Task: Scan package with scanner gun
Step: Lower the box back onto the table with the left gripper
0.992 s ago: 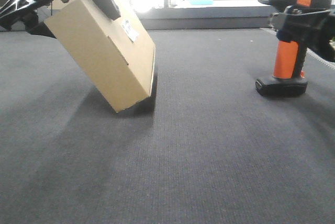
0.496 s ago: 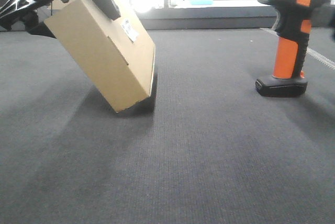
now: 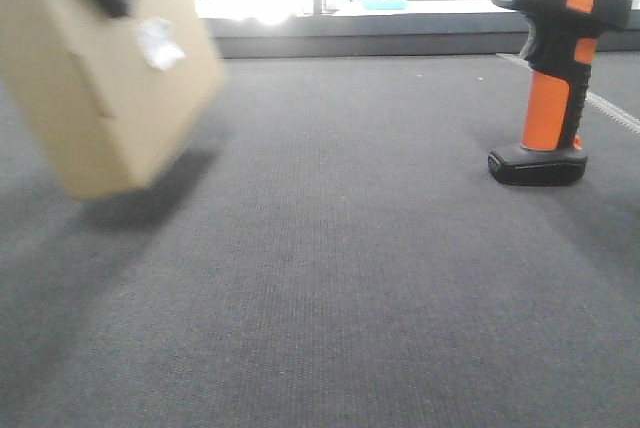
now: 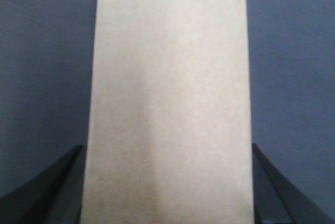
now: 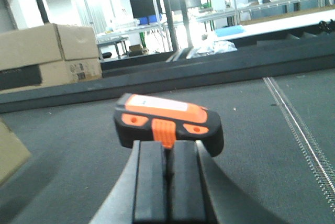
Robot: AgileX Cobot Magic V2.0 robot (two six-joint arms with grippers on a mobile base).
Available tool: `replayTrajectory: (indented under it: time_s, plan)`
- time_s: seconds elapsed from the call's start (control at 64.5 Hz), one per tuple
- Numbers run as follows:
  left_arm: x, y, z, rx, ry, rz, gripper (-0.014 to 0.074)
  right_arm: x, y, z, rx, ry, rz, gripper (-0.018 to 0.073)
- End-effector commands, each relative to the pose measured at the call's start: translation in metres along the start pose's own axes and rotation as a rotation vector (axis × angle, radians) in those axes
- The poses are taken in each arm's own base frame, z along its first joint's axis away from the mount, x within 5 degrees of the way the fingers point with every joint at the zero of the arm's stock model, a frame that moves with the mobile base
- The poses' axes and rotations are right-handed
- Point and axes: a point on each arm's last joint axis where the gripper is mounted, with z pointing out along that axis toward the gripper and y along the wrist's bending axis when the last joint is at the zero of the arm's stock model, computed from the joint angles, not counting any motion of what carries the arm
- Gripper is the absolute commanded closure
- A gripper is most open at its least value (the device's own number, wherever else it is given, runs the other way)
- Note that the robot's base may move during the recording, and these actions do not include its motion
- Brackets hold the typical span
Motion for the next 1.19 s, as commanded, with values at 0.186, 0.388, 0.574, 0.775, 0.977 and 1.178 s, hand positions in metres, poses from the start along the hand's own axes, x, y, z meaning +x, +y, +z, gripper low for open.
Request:
replayTrajectory:
  time_s: [0.186,0.388,0.574,0.775,0.977,1.178]
  plan:
    - [-0.01,0.06,-0.023,-0.2,-0.011,0.118,0.0634,-0.017,0.004,-0.034,-0.045,-0.015,0.011,0.072]
    - [0.003,0.083,-0.016,-0.247,0.02,0.088,0.0634,-0.019,0.005,-0.051,-0.066,0.005,0.017,0.072]
    - [0.017,0.086,-0.006,-0.244,0.042,0.089,0.0634,-0.019,0.005,-0.055,-0.07,0.02,0.018,0.072]
    - [0.02,0.086,-0.004,-0.242,0.051,0.084,0.0547,-0.019,0.005,-0.055,-0.07,0.02,0.018,0.072]
    - [0.02,0.086,-0.004,-0.242,0.054,0.084,0.0227,-0.019,0.005,-0.055,-0.07,0.018,0.018,0.072]
    - [0.023,0.087,-0.005,-0.253,0.095,0.089,0.0066,-0.019,0.005,-0.055,-0.07,0.016,0.018,0.072]
